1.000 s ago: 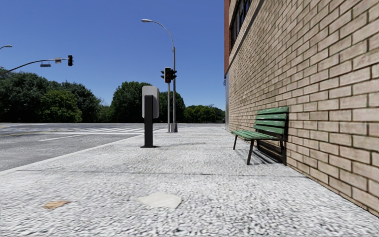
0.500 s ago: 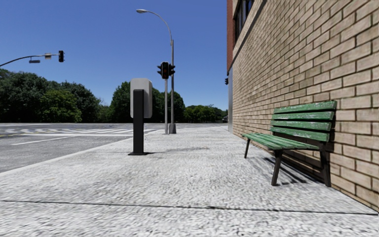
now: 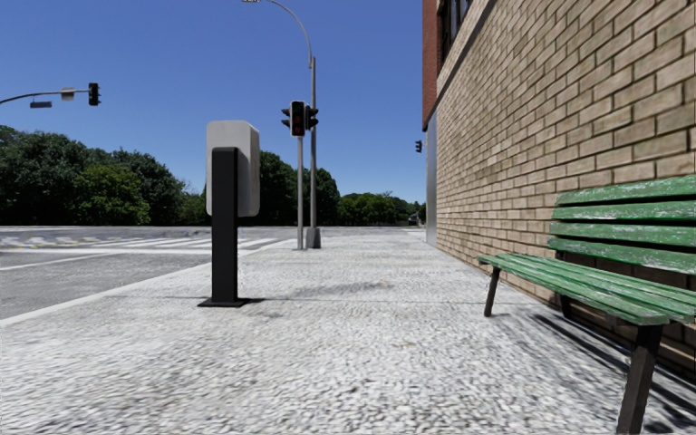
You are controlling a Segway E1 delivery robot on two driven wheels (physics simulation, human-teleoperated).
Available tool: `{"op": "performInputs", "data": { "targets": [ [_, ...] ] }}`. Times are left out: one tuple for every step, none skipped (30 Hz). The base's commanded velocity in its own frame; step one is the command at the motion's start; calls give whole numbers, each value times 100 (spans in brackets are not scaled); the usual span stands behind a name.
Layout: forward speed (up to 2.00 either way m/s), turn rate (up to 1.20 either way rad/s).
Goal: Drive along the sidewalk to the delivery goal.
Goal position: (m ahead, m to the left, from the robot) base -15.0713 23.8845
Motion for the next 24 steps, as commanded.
{"op": "performInputs", "data": {
  "targets": [
    [200,-10],
    [200,-11],
    [200,-11],
    [200,-12],
    [200,-12],
    [200,-12],
    [200,-12],
    [200,-13],
    [200,-14],
    [200,-14],
    [200,-16],
    [200,-19],
    [200,-21],
    [200,-21],
    [200,-22],
    [200,-22],
    [200,-22],
    [200,-22],
    [200,-22],
    [200,-22],
    [200,-22],
    [200,-22],
    [200,-22],
    [200,-22]
  ]
}}
